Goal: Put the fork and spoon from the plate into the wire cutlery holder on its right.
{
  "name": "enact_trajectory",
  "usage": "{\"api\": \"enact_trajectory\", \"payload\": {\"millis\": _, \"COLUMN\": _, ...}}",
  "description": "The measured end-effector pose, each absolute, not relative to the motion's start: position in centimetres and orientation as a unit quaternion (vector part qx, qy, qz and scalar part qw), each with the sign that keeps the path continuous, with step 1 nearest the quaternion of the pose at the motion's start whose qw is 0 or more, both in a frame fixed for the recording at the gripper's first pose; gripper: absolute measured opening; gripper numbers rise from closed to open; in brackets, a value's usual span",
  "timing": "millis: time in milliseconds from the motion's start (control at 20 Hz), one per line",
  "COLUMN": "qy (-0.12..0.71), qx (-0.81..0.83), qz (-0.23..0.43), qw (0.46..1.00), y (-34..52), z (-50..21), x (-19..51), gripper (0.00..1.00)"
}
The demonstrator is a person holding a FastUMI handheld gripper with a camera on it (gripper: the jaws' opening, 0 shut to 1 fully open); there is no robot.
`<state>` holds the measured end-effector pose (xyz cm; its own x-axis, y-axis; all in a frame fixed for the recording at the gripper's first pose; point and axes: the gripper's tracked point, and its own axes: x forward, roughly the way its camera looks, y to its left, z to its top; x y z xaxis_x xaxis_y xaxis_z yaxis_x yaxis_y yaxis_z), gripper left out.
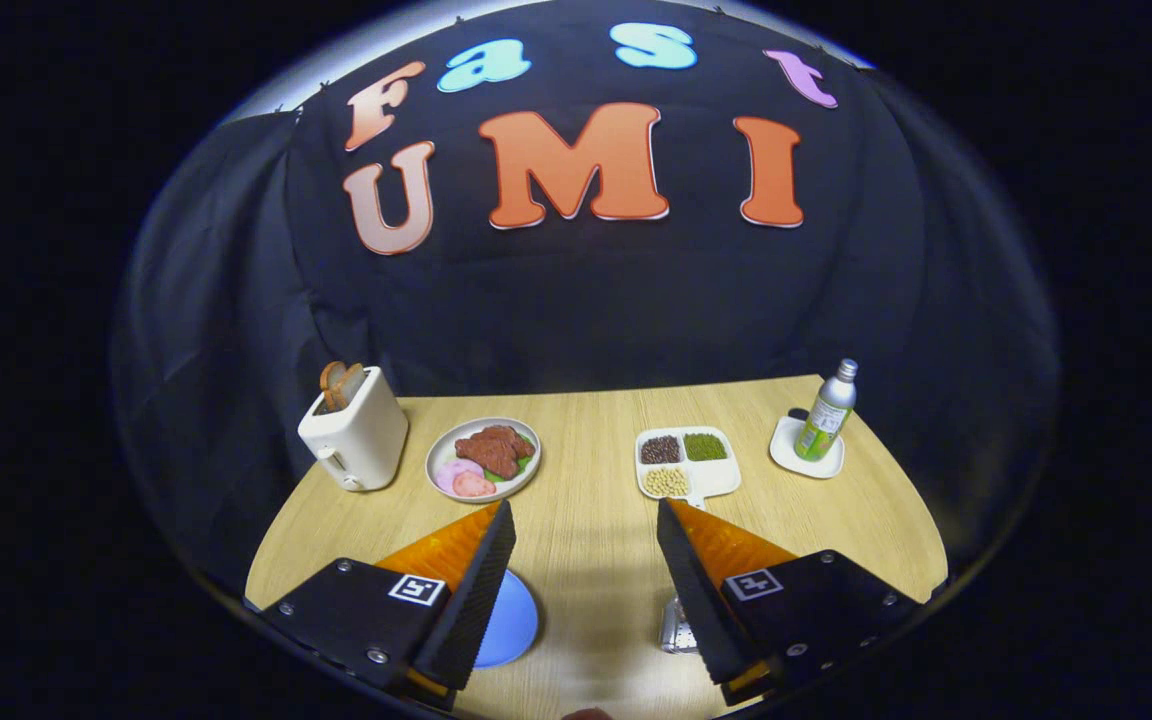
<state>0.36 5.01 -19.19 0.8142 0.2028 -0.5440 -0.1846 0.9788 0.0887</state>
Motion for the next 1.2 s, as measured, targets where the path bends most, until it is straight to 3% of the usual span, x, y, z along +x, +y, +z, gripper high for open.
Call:
{"api": "enact_trajectory", "payload": {"millis": 250, "qy": 0.253, "qx": -0.014, "qz": 0.142, "qw": 0.957, "y": 10.2, "z": -19.8, "x": -1.2, "gripper": 0.86}}
{"api": "enact_trajectory", "payload": {"millis": 500, "qy": 0.277, "qx": -0.023, "qz": 0.178, "qw": 0.944, "y": 15.2, "z": -22.6, "x": -2.8, "gripper": 0.87}}
{"api": "enact_trajectory", "payload": {"millis": 850, "qy": 0.366, "qx": -0.042, "qz": 0.200, "qw": 0.908, "y": 18.6, "z": -29.1, "x": -6.1, "gripper": 0.86}}
{"api": "enact_trajectory", "payload": {"millis": 1200, "qy": 0.502, "qx": -0.068, "qz": 0.204, "qw": 0.838, "y": 19.9, "z": -36.3, "x": -10.7, "gripper": 0.87}}
